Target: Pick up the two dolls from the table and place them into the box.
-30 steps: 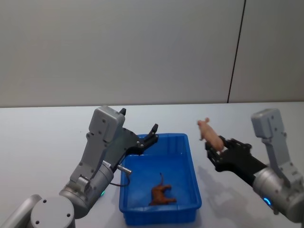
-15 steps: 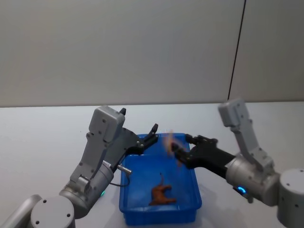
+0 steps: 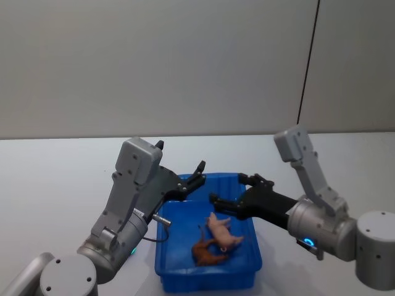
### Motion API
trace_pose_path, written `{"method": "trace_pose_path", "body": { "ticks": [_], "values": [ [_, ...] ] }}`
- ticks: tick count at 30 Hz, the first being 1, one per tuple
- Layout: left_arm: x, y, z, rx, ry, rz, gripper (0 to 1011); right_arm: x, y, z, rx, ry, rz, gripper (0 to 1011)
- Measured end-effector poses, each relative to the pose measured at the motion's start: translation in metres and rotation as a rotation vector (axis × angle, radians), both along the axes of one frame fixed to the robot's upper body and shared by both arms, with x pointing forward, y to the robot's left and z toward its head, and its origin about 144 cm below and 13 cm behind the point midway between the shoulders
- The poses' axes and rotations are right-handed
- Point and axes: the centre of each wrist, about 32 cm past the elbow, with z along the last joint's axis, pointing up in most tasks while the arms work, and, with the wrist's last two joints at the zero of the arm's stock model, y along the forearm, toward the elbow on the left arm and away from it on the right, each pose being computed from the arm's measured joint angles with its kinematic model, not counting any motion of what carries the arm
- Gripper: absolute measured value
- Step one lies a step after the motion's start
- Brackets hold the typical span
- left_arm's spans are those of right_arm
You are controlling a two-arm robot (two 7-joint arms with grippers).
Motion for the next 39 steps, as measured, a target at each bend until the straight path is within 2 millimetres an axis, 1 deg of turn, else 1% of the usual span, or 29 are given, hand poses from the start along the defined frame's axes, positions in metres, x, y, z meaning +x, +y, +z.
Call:
{"method": "trace_pose_path", "body": {
  "ticks": [1, 4, 6, 7, 8, 10, 13, 20, 31, 39],
  "values": [
    [0.000, 0.000, 0.000, 0.000, 0.000, 0.000, 1001, -0.001, -0.003, -0.001, -0.001, 0.002, -0.004, 950],
    [0.000, 0.000, 0.000, 0.000, 0.000, 0.000, 1001, -0.003, -0.013, -0.003, -0.004, 0.006, -0.018, 1001],
    [0.000, 0.000, 0.000, 0.000, 0.000, 0.000, 1001, -0.005, -0.016, -0.004, -0.005, 0.008, -0.025, 1001],
    [0.000, 0.000, 0.000, 0.000, 0.000, 0.000, 1001, -0.008, -0.022, -0.006, -0.007, 0.010, -0.035, 1001],
    [0.000, 0.000, 0.000, 0.000, 0.000, 0.000, 1002, -0.008, -0.022, -0.006, -0.007, 0.010, -0.035, 1001],
    [0.000, 0.000, 0.000, 0.000, 0.000, 0.000, 1002, -0.013, -0.034, -0.009, -0.012, 0.015, -0.054, 1001],
    [0.000, 0.000, 0.000, 0.000, 0.000, 0.000, 1001, -0.019, -0.044, -0.013, -0.019, 0.019, -0.072, 1001],
    [0.000, 0.000, 0.000, 0.000, 0.000, 0.000, 1001, -0.032, -0.061, -0.020, -0.029, 0.029, -0.104, 1001],
    [-0.002, 0.004, 0.001, 0.025, 0.005, 0.014, 1001, -0.043, -0.075, -0.024, -0.039, 0.036, -0.129, 1001],
    [-0.007, 0.017, 0.000, 0.065, 0.034, 0.059, 1001, -0.046, -0.080, -0.025, -0.043, 0.038, -0.137, 1001]
  ]
}}
